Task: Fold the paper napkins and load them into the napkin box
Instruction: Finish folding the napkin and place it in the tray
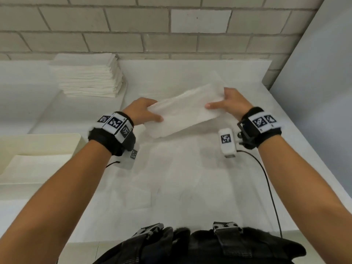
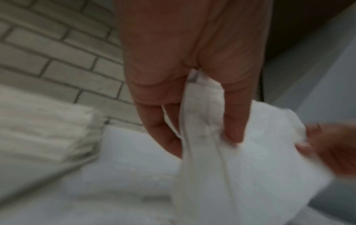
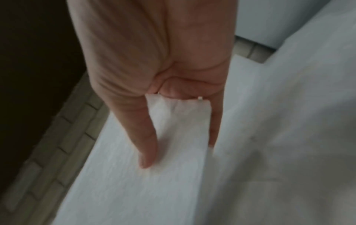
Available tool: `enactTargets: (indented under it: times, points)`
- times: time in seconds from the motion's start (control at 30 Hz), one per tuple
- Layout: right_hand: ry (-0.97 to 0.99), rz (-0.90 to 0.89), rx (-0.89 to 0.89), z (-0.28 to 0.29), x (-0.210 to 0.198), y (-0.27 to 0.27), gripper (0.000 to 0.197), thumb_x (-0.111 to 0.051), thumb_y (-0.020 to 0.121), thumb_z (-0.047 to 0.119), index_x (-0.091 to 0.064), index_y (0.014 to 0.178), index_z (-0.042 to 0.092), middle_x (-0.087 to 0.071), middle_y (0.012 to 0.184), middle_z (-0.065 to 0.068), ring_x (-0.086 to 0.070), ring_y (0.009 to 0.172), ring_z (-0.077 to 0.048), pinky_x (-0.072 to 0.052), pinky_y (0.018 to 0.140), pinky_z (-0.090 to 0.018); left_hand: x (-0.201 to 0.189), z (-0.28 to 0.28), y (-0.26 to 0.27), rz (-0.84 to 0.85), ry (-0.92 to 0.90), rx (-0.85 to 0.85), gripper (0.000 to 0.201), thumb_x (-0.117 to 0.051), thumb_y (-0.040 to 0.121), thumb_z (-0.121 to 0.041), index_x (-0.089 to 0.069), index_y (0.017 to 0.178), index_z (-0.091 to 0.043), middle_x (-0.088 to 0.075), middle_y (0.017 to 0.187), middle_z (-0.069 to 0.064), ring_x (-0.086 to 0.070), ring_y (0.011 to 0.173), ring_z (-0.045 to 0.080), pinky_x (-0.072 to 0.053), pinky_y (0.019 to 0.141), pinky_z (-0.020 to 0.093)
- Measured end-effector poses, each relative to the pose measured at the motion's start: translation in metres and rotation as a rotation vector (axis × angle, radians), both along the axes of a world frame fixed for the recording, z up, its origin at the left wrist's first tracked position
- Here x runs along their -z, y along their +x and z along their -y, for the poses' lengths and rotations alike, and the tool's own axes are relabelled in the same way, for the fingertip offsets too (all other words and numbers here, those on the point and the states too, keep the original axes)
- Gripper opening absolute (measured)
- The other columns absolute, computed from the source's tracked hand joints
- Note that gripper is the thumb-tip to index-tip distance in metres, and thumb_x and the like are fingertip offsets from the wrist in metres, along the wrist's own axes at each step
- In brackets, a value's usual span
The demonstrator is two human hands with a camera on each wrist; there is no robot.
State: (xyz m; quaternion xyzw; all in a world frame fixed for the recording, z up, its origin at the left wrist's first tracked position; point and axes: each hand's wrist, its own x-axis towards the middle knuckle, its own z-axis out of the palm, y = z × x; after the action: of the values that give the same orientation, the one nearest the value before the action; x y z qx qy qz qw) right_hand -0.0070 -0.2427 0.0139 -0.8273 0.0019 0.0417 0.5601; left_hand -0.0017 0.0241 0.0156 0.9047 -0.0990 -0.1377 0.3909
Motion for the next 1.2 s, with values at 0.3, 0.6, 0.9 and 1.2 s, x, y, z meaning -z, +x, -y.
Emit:
enactTargets:
  times: [0.3,0.6,0.9,1.2]
  points:
    - [0.127,-0.205,0.009,0.013,0.055,-0.015,0.057,-0.079,0.071,0.009,-0.057,0.123,0.005,-0.063,0.119,-0.009,-0.06,0.11,-0.026,-0.047,0.099,-0.042,0.047,0.008,-0.011,-0.072,-0.311,-0.246,0.029,-0.075,0.075,-0.006,-0.061,0.098,-0.017,-0.057,0.086,-0.007,-0.053,0.086,0.016,-0.048,0.071,0.027]
    - [0.349,-0.173,0.0,0.008,0.065,-0.016,0.037,-0.07,0.073,-0.008,-0.062,0.101,0.015,-0.066,0.101,-0.004,-0.064,0.095,-0.021,-0.054,0.083,-0.034,0.058,0.009,-0.013,-0.109,-0.399,-0.27,0.039,-0.078,0.069,-0.001,-0.058,0.088,-0.029,-0.053,0.092,-0.005,-0.053,0.084,0.016,-0.042,0.06,0.023]
    - [0.192,-0.127,-0.03,-0.007,0.06,-0.009,0.025,-0.075,0.072,0.001,-0.062,0.083,0.019,-0.063,0.088,-0.001,-0.06,0.088,-0.019,-0.045,0.086,-0.032,0.058,0.013,-0.012,-0.072,-0.52,-0.297,0.036,-0.077,0.071,-0.002,-0.063,0.098,-0.021,-0.063,0.096,0.001,-0.06,0.097,0.024,-0.052,0.08,0.032]
    - [0.181,-0.155,0.083,-0.013,0.062,-0.013,0.036,-0.077,0.072,0.005,-0.064,0.105,0.009,-0.066,0.11,-0.009,-0.062,0.102,-0.021,-0.047,0.099,-0.039,0.072,0.004,-0.015,-0.212,-0.562,-0.368,0.037,-0.068,0.078,0.004,-0.06,0.111,-0.01,-0.065,0.112,0.009,-0.061,0.108,0.029,-0.049,0.095,0.046]
